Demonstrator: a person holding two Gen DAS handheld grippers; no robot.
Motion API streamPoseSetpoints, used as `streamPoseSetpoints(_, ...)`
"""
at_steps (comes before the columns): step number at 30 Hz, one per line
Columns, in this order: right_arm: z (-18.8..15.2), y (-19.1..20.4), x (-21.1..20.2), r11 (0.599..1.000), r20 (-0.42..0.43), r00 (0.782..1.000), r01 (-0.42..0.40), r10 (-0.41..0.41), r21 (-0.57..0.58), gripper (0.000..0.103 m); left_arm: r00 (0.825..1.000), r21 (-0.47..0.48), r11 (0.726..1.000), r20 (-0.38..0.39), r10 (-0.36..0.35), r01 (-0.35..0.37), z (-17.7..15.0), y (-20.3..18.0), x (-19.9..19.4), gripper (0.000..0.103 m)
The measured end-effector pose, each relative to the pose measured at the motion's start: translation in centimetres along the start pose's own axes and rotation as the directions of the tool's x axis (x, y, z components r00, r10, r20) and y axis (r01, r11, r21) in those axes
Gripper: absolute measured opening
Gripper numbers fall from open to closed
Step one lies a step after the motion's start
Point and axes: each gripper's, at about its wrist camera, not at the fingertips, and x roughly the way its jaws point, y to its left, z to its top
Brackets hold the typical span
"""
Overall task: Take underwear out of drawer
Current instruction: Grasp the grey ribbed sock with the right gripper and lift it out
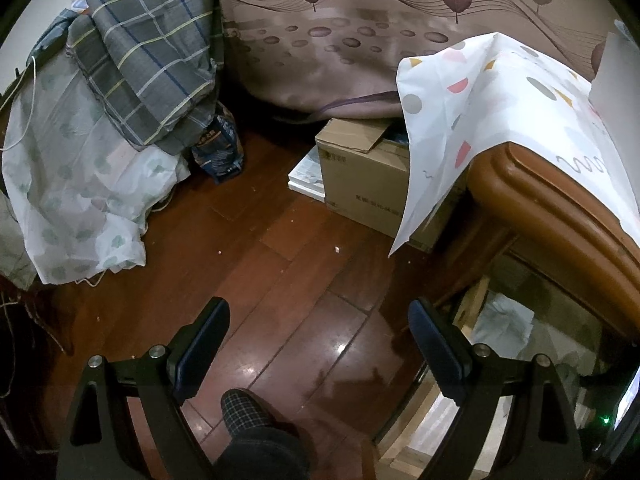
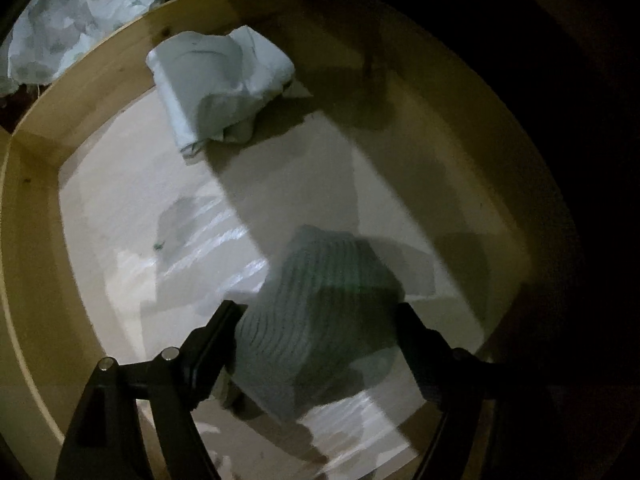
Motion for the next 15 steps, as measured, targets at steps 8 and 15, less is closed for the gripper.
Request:
streamPoseSetpoints(8,-1.5,-0.7,0.3,0.999,-0.006,0.999,-0.053,0.053,0.013,0.070,1.000,0.009,1.000,-0.009,-0.005,0.005,-0.2,-0.3,0.0,0.089)
streamPoseSetpoints(15,-0.6,-0.1,0.6,0.998,-0.015,0.998,-0.057,0.056,-0.008,0.046,1.000,0.036,0.999,0.001,-0.005,0.005,-0.5,-0.9,0.1,0.089)
